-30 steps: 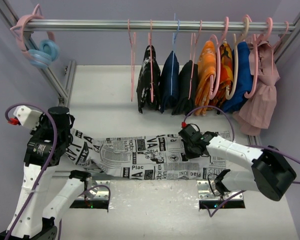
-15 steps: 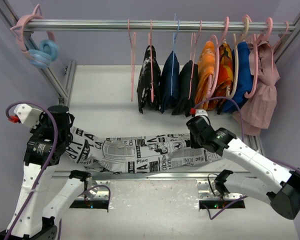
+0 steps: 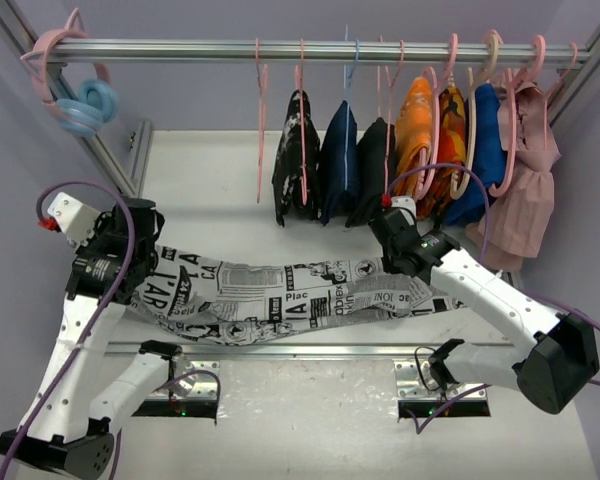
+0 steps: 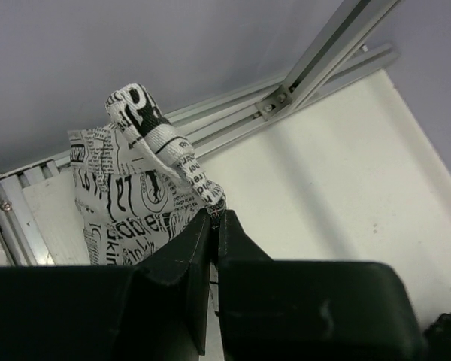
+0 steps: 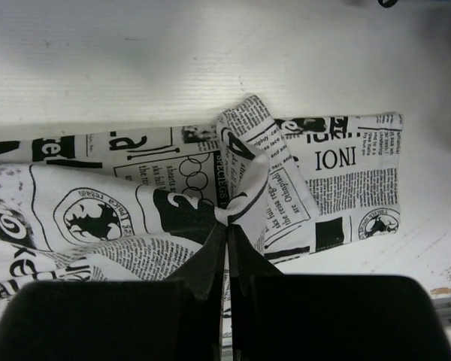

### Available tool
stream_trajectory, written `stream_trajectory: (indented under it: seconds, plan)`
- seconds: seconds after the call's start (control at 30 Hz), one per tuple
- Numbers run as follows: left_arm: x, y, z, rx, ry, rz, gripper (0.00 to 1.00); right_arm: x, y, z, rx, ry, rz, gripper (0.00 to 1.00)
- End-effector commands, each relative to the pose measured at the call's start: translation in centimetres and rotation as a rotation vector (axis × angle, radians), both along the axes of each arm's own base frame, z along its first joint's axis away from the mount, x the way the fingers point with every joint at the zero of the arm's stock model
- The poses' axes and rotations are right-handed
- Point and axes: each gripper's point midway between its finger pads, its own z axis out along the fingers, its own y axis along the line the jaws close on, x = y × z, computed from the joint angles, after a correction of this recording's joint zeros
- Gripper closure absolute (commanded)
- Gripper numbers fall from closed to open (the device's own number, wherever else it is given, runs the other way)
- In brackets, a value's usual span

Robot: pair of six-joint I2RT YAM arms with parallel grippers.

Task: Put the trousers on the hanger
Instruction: Flatten out the trousers at the center of the board.

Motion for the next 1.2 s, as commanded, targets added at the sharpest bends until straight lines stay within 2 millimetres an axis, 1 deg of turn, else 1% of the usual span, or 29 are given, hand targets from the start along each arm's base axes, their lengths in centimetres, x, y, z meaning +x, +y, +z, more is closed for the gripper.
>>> stream_trajectory:
  seconds: [0.0,0.07,0.17,0.33,0.47,0.63,0.8,0.87,1.0,1.07,1.17]
  plan:
    - [-0.2,0.7,0.0,0.0,-0.034,0.077,0.98,-0.3,-1.1,-0.6,-0.043,0.007,-0.024,1.0]
    - [-0.5,0.9,0.1,-0.002,-0.045,0.097,0.98,-0.3,-1.1,-0.4,-0.042,0.003,-0.02,1.0]
    - [-2.0,1.4,1.2,0.007,-0.06,0.134,0.99,-0.3,-0.9,1.2,-0.017,-0.023,-0.011,1.0]
    - [-3.6,2.2,2.9,0.019,-0.115,0.173,0.99,-0.9,-1.5,3.4,0.002,-0.06,-0.004,1.0]
    - [-5.3,2.7,3.5,0.019,-0.135,0.208,0.99,-1.9,-2.3,4.6,0.01,-0.085,0.002,1.0]
    - [-6.6,2.9,4.1,0.004,-0.191,0.212,1.0,-3.0,-2.9,5.2,0.015,-0.094,0.013,1.0]
    - [-7.7,3.2,3.8,0.013,-0.211,0.221,0.98,-3.9,-3.0,3.3,0.002,-0.03,0.04,1.0]
    - [-8.0,3.3,3.8,0.019,-0.218,0.226,0.96,-4.1,-3.0,2.4,-0.01,-0.006,0.04,1.0]
    - [-8.8,3.8,4.1,0.043,-0.244,0.248,0.87,-4.0,-3.3,1.6,-0.044,0.023,0.036,1.0]
    - [-8.9,3.9,4.1,0.051,-0.274,0.245,0.86,-3.9,-3.5,1.2,-0.07,0.038,0.029,1.0]
    - [-8.4,3.8,3.4,0.068,-0.249,0.215,0.88,-3.6,-3.5,0.3,-0.112,0.079,0.033,1.0]
